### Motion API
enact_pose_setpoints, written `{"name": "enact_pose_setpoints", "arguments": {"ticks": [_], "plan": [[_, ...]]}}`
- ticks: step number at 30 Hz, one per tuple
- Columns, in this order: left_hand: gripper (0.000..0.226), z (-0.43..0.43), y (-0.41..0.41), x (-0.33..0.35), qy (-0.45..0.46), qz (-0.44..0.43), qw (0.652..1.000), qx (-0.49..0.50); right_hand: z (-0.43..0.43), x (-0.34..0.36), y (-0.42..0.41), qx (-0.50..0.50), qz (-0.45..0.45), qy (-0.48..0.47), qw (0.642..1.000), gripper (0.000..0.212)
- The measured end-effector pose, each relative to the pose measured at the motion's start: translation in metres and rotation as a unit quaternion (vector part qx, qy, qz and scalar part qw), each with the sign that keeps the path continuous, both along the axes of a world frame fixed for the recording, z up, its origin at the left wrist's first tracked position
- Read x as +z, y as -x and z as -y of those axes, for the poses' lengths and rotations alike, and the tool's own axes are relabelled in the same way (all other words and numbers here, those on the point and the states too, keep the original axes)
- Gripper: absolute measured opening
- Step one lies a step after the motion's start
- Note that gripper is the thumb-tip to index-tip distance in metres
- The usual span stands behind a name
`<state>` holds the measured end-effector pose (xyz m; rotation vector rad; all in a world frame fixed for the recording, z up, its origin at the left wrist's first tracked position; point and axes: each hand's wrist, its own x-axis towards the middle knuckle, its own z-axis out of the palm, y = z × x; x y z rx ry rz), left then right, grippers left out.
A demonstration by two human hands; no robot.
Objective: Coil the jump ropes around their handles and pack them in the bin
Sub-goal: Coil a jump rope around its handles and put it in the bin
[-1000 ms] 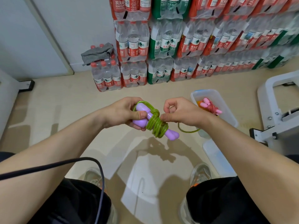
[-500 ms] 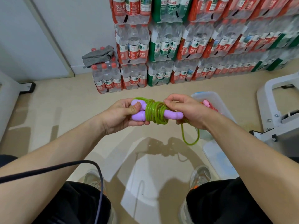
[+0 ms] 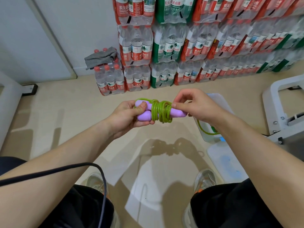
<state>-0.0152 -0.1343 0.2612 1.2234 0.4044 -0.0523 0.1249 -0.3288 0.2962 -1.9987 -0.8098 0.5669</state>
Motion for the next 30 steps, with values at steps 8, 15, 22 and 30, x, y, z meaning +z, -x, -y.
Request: {"name": "enact_pose_setpoints", "arguments": {"ticks": [8, 15, 22, 30], "plan": [[0.03, 0.0, 0.0, 0.001, -0.026, -0.003, 0.999, 0.025, 0.002, 0.005, -0.004, 0.049, 0.158, 0.117, 0.979, 0.011], [0.021, -0.007, -0.002, 0.006, -0.027, 0.001, 0.997, 0.077, 0.001, 0.005, -0.002, 0.054, 0.174, 0.133, 0.974, 0.037], [0.022, -0.003, -0.007, 0.003, -0.032, -0.005, 0.986, 0.162, -0.013, -0.007, 0.022, -0.038, 0.205, 0.102, 0.973, 0.038], [0.029, 0.004, -0.013, 0.005, 0.026, -0.002, 0.973, 0.23, -0.035, -0.034, 0.046, -0.227, 0.017, -0.129, 0.965, 0.03]]}}
